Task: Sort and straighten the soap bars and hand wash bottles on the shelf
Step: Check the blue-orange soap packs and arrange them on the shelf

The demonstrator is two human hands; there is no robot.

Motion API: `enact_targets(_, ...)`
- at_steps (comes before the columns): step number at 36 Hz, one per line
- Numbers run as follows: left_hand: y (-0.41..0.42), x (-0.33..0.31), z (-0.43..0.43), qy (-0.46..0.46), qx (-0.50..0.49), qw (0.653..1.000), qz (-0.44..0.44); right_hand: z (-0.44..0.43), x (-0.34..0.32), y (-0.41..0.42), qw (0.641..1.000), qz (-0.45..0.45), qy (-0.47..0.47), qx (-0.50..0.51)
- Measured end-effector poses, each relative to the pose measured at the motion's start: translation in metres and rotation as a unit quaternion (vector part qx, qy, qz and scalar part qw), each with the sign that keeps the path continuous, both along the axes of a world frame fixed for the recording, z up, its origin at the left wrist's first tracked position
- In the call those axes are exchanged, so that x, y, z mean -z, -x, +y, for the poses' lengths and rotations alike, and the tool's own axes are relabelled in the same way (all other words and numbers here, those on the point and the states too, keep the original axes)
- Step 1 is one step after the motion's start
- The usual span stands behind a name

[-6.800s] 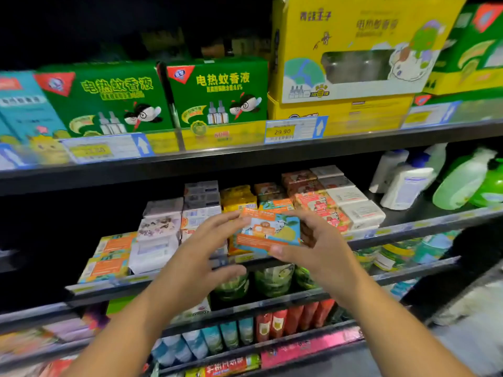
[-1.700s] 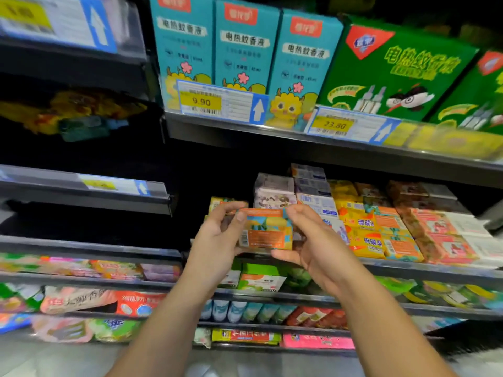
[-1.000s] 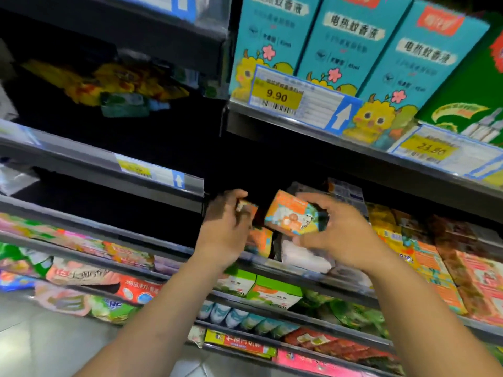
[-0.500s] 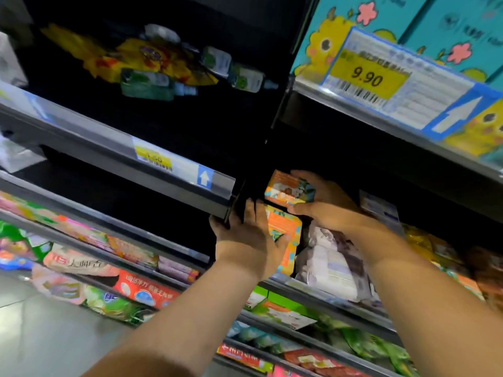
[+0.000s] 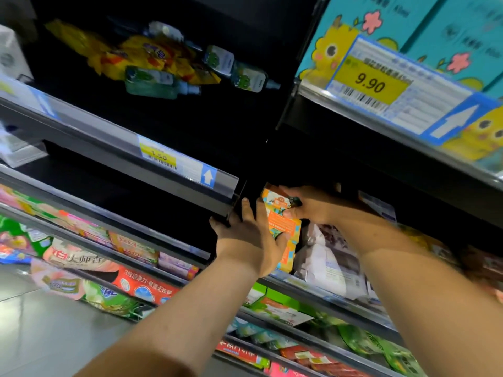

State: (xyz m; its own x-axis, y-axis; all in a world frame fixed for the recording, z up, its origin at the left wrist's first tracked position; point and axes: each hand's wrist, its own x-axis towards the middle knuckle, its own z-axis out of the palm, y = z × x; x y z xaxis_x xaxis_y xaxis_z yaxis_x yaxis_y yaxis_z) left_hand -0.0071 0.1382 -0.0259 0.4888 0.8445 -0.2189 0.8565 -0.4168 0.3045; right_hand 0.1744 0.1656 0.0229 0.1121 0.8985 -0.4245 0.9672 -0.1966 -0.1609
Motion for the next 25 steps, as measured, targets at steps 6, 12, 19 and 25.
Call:
enact_targets(6,0.0,-0.011,-0.002,0.028,-0.002,0.999,0.041,-0.03,-0.011,0.002,0.991,-0.094,-0.097,0.006)
enact_targets(12,-0.002,-0.02,-0.001,0.066,-0.005,0.996,0.065,-0.086,-0.019,-0.004,0.977,-0.01,-0.213,0.032)
enact_targets(19,-0.019,-0.036,-0.003,0.02,0.023,0.998,0.055,-0.156,-0.027,-0.04,0.958,-0.009,-0.253,0.135)
enact_targets(25,-0.077,-0.062,-0.037,-0.105,0.114,0.987,0.035,-0.212,-0.036,-0.083,0.95,-0.086,-0.208,0.219)
